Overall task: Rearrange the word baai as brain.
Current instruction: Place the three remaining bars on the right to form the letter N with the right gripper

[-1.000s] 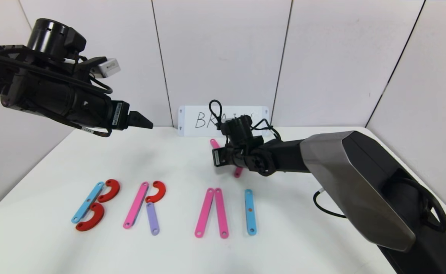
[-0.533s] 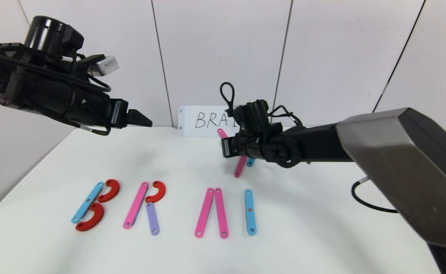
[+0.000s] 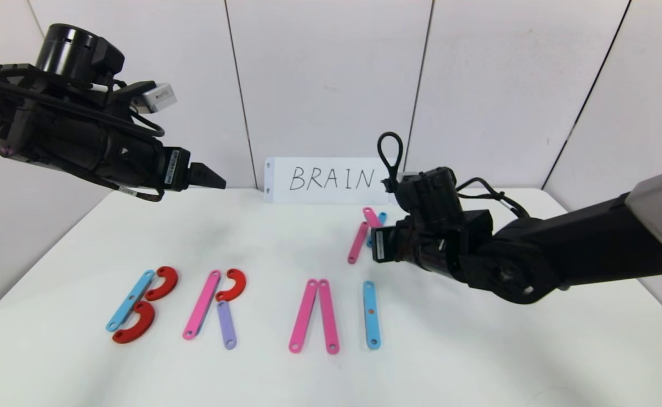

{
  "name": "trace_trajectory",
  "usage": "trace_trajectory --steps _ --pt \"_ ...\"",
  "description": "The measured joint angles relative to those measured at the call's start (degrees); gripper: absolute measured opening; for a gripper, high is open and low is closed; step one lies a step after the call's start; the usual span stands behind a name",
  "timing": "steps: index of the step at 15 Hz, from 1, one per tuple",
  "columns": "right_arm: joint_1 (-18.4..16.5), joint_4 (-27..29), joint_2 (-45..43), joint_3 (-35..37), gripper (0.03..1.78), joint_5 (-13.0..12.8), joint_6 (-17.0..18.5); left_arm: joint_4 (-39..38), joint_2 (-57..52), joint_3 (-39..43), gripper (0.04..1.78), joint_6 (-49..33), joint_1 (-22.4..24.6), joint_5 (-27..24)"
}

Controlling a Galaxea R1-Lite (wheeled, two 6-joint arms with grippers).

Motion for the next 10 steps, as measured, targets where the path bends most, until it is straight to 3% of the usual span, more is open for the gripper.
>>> trace_trajectory --steps 3,10 --pt "0.88 -0.21 -1.72 6.47 0.30 -2.95 6.53 0.00 0.00 0.01 1.74 -0.02 -0.05 0.00" --pt "3.67 -0.10 -2.21 14.52 0.30 -6.21 13.36 0.00 0.11 0.09 1.74 -0.02 -0.06 0.00"
